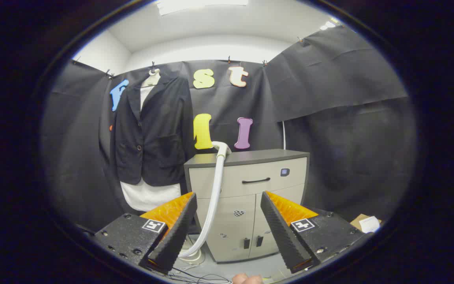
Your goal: Iron the clothes twice with a garment steamer, once on the left side and once on the right side.
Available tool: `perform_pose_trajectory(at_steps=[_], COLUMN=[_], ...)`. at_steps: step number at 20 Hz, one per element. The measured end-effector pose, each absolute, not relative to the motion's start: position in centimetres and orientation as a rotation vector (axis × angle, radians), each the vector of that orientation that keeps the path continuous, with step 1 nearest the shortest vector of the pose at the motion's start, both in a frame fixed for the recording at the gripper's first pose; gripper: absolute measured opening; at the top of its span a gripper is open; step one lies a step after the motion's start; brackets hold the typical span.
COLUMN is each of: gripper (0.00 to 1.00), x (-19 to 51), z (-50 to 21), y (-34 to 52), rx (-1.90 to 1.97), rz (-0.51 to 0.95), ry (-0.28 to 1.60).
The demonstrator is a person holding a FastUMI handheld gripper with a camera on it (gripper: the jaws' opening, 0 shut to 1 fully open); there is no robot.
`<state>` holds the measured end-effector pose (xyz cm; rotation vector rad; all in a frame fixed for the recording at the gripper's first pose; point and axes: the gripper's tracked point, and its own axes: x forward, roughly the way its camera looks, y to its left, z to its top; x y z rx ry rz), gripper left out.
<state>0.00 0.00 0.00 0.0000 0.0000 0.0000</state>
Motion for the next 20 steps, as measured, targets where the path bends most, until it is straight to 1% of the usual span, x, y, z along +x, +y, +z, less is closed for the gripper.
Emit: perform_pose_trajectory(at_steps=[6,20], gripper=[1.0,1.0], x=[-0.6,0.0], z=[-0.9,1.7], y=[-1.1,-0.6], rx=[0.001,-0.021], rz=[0.026,0.048], ry=[0.042,-0.005])
